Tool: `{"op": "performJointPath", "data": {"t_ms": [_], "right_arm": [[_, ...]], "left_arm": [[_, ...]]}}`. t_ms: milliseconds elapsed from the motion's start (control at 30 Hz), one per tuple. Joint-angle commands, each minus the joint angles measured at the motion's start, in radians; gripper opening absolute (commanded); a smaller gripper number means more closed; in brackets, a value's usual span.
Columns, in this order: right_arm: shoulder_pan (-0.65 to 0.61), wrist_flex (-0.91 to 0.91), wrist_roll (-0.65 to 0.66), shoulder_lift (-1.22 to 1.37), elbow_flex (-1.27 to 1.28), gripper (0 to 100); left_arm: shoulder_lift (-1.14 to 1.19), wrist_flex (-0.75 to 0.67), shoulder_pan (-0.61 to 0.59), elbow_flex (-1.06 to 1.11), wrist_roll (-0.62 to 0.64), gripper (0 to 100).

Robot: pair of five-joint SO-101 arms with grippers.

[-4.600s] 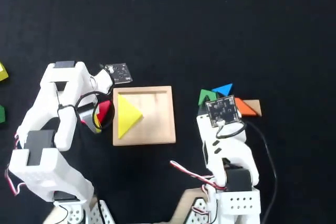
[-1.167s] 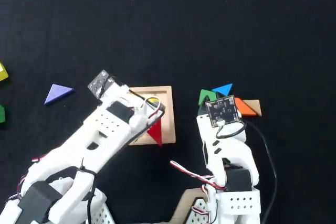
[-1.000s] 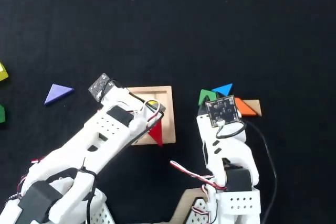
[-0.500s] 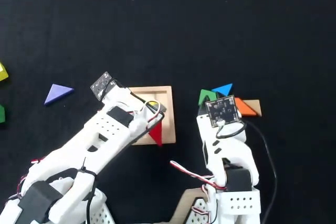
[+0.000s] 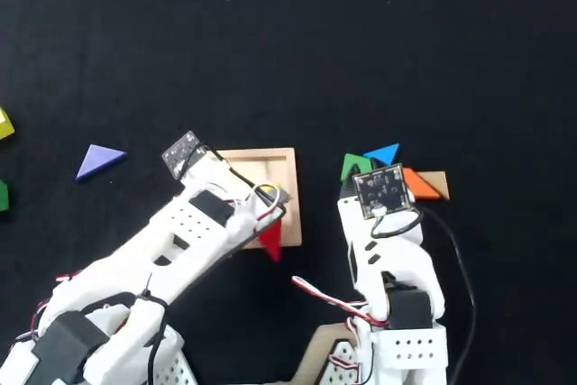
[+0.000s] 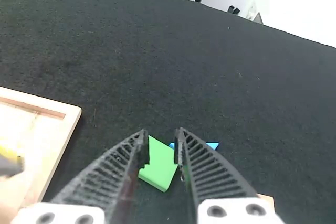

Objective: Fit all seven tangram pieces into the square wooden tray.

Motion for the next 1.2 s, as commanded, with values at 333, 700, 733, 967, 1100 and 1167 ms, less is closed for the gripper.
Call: {"op": "performJointPath", "data": {"t_ms": [333,700,733,967,1100,1167], "right_arm": [[-0.014,-0.006,0.008,-0.09,-0.004,9.6],[-0.014,-0.006,0.009,-0.09,-0.004,9.6],[-0.014,-0.006,0.009,-0.09,-0.004,9.6],[-0.014,-0.006,0.009,-0.09,-0.004,9.6],[-0.012,-0.008,0.002,-0.09,-0.004,9.6],[-0.012,-0.008,0.002,-0.09,-0.004,9.6]], "left_arm": [[-0.037,-0.012,0.019,-0.018,-0.003,65],[-0.035,0.1,-0.189,-0.203,-0.215,65],[-0.031,0.144,-0.197,-0.248,-0.275,65],[-0.026,0.64,-0.183,-0.556,-0.783,65],[-0.026,0.795,-0.32,-0.682,-0.962,65],[-0.023,0.793,-0.423,-0.697,-1.014,65]]}}
